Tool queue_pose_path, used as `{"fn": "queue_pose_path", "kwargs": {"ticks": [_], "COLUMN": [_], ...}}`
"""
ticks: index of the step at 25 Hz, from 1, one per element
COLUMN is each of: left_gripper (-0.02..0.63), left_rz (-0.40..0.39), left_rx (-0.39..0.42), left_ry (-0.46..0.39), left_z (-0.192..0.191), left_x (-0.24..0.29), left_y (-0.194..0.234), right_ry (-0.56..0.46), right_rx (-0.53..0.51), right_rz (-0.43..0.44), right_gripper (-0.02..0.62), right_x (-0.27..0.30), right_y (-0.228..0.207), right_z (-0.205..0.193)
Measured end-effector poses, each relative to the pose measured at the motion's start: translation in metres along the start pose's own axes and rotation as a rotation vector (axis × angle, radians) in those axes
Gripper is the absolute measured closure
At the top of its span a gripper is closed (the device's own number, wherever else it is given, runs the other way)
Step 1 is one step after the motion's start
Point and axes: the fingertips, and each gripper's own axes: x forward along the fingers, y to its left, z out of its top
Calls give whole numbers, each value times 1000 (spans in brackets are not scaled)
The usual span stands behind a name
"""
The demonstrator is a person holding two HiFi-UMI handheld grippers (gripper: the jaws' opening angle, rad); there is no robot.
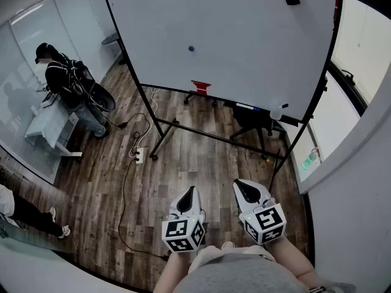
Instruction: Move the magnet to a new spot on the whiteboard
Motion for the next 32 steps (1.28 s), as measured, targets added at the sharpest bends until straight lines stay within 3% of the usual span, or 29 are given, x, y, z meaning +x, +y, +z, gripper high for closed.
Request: {"fn": "queue_pose_path", "kwargs": {"ticks": [25,32], "left_gripper": [603,603], "left_rz": [104,92], "left_rx": [-11,-8], "left_ry": [-35,-30], "left_z": [11,16], "left_x": [-12,9], "left_y": [32,46], "right_ry": [-17,-14], "right_rx": [54,56], "right_rz": [79,80], "right_gripper": [592,592], "right_x": [20,48], "right_y": [7,3], "right_z": [3,5]}}
